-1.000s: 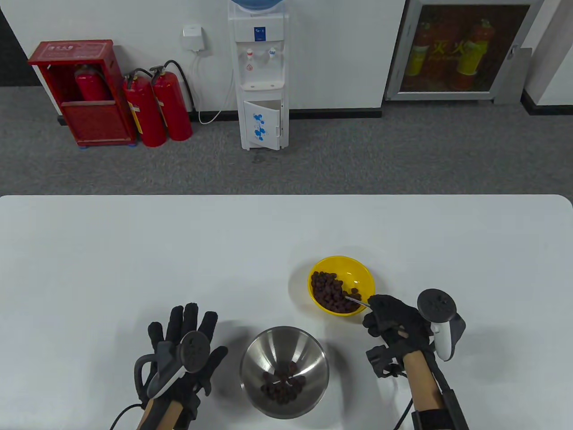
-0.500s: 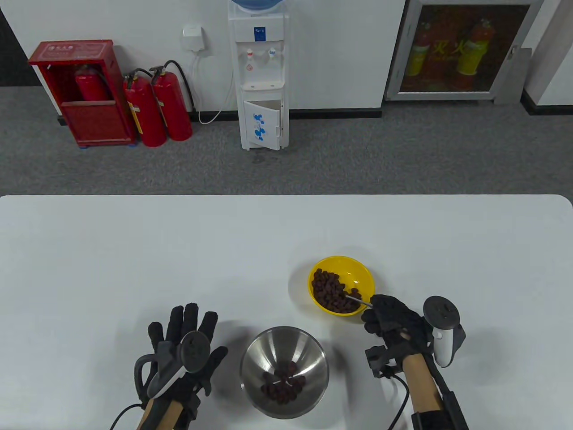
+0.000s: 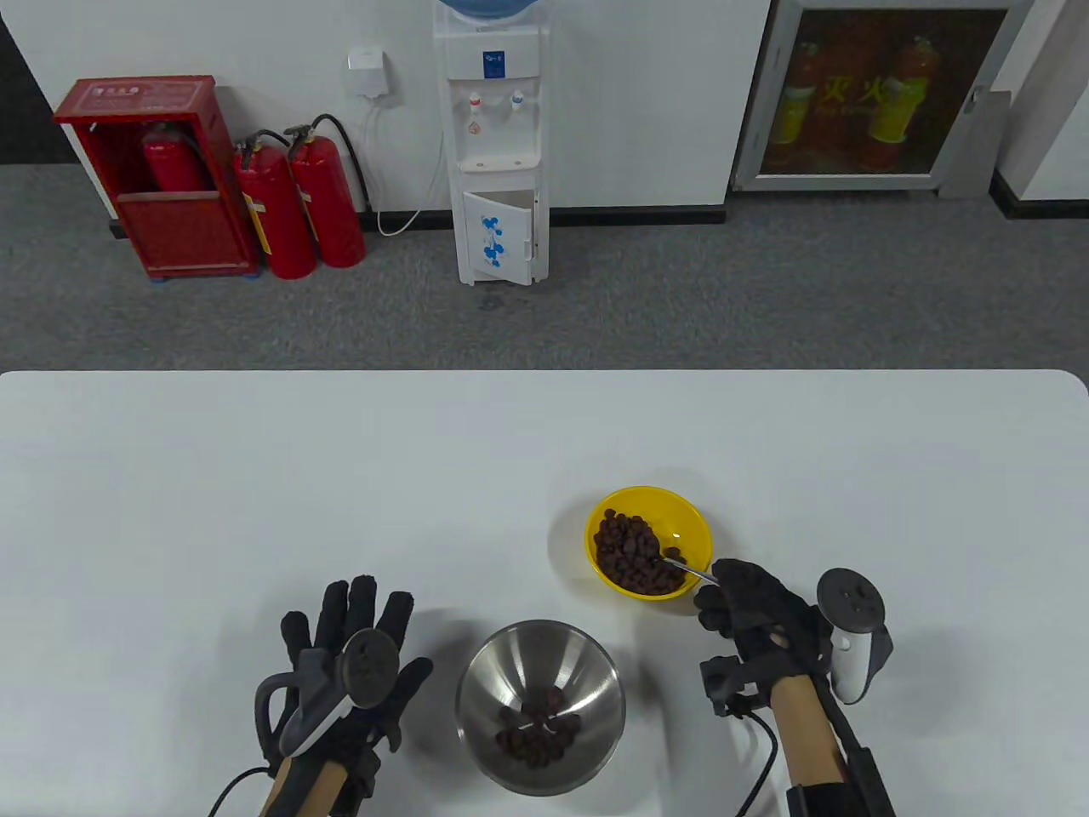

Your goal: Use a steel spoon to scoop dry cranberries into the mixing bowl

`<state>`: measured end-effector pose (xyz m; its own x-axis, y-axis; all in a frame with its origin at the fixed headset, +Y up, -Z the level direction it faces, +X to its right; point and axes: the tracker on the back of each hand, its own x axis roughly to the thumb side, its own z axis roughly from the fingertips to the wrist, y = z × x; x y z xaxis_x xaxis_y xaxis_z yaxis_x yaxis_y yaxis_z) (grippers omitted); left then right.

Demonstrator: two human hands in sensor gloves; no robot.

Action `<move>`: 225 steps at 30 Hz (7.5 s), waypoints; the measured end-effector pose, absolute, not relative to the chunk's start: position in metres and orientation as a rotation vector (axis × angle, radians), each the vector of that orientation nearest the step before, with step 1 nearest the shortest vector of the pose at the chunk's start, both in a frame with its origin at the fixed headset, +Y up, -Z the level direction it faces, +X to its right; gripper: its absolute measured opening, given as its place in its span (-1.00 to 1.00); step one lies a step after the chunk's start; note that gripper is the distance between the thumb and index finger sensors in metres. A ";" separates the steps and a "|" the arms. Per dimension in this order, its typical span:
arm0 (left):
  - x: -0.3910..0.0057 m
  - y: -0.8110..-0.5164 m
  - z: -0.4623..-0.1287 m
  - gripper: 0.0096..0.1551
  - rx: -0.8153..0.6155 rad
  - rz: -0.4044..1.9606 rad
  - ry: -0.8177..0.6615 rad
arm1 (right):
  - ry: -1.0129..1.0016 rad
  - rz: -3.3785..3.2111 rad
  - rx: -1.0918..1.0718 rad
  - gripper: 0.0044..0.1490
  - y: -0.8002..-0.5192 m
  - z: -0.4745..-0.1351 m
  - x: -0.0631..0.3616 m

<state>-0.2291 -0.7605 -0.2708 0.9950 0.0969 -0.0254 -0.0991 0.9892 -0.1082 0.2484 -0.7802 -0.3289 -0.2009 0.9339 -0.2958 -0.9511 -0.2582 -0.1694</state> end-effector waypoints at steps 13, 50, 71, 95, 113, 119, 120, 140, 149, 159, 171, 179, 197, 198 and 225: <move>-0.230 -0.760 -0.271 -0.08 -0.109 0.100 0.022 | 0.009 1.767 -0.383 -0.50 -0.774 -0.325 0.254; -0.229 -0.759 -0.271 -0.08 -0.111 0.095 0.020 | -0.072 1.760 -0.148 -0.50 -0.726 -0.283 0.229; -0.230 -0.759 -0.271 -0.08 -0.110 0.092 0.024 | -0.002 1.774 0.104 -0.50 -0.717 -0.276 0.196; -0.231 -0.759 -0.271 -0.08 -0.109 0.095 0.027 | 0.008 1.938 0.266 -0.52 -0.723 -0.276 0.181; -0.231 -0.758 -0.271 -0.08 -0.103 0.099 0.026 | -0.328 2.068 0.459 -0.52 -0.710 -0.267 0.182; -0.231 -0.758 -0.271 -0.08 -0.103 0.100 0.025 | -0.324 2.070 0.435 -0.52 -0.713 -0.269 0.183; -0.231 -0.758 -0.271 -0.08 -0.104 0.100 0.025 | -0.332 2.070 0.423 -0.52 -0.712 -0.268 0.183; -0.232 -0.758 -0.271 -0.08 -0.105 0.110 0.025 | -0.575 2.402 0.004 -0.50 -0.692 -0.304 0.205; -0.232 -0.757 -0.271 -0.08 -0.104 0.106 0.025 | -0.692 2.819 -0.035 -0.50 -0.695 -0.298 0.194; -0.232 -0.757 -0.271 -0.08 -0.100 0.105 0.023 | -0.622 2.912 -0.042 -0.50 -0.699 -0.300 0.187; -0.231 -0.758 -0.271 -0.08 -0.103 0.103 0.022 | 0.023 1.988 -0.430 -0.48 -0.760 -0.317 0.222; -0.231 -0.758 -0.271 -0.08 -0.106 0.100 0.025 | 0.019 1.906 -0.421 -0.47 -0.769 -0.318 0.227; -0.230 -0.757 -0.271 -0.08 -0.106 0.099 0.022 | -0.010 1.823 -0.438 -0.48 -0.771 -0.315 0.237; -0.230 -0.757 -0.271 -0.08 -0.106 0.099 0.022 | -0.012 1.820 -0.438 -0.48 -0.771 -0.314 0.237; -0.230 -0.757 -0.270 -0.08 -0.103 0.096 0.020 | -0.107 1.772 -0.371 -0.49 -0.755 -0.304 0.245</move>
<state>-0.2298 -0.7570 -0.2701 0.9952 0.0948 -0.0250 -0.0969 0.9901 -0.1018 0.2453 -0.7553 -0.3045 -0.1886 0.9633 -0.1909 -0.9334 -0.2362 -0.2702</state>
